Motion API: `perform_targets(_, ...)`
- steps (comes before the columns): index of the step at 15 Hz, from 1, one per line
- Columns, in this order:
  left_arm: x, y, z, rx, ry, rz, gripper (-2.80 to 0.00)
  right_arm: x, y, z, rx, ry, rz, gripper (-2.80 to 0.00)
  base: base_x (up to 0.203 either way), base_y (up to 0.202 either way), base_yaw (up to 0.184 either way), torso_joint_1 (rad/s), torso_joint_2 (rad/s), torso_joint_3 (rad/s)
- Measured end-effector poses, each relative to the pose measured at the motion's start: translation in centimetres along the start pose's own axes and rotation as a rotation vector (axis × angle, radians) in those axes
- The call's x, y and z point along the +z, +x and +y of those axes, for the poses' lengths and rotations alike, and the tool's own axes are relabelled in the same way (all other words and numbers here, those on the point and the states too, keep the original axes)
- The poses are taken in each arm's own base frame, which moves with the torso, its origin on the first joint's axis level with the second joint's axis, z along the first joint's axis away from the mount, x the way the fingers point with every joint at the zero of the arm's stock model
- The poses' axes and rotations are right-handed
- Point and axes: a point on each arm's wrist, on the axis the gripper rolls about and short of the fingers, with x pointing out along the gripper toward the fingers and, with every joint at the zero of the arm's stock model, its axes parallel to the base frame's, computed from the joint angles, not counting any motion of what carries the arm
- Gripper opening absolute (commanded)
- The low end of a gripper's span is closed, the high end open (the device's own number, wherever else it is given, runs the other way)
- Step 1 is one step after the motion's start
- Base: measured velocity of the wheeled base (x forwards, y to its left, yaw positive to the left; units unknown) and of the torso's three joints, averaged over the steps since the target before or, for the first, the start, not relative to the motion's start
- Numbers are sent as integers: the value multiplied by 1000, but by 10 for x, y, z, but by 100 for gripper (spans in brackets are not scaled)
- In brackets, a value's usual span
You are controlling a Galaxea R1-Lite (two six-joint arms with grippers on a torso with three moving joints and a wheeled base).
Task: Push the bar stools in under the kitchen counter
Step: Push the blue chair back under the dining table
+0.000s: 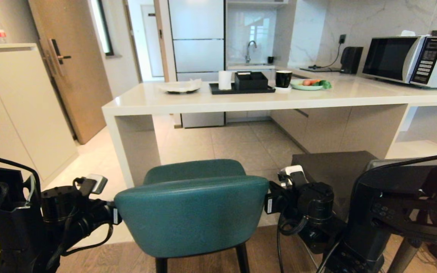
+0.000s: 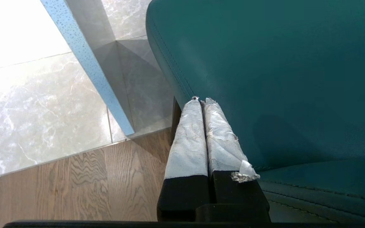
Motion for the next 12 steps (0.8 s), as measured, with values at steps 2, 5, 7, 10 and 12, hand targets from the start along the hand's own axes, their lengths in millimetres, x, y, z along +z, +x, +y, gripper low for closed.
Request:
perform_targets(2,0,0,0,0,2,0,-280,0,2,1,1,-10,-6,-280,0,0,0,0,0,0)
perform_targets(5,0,0,0,-1,3,-3,-280,2,7,2,-1,-19,-19,-280,167,0,0,-1,0,6)
perform_targets(7,0,0,1,1,2,-3,-280,1,8,2,-1,-21,-22,-280,195,0,0,9,4,2)
perform_targets(10,2,0,1,4,4,-13,-280,3,9,4,4,-15,-36,-280,130,0,3,-1,1,6)
perform_targets(12,2,0,1,2,4,-6,-280,1,8,3,3,-22,-22,-280,0,0,0,0,0,0)
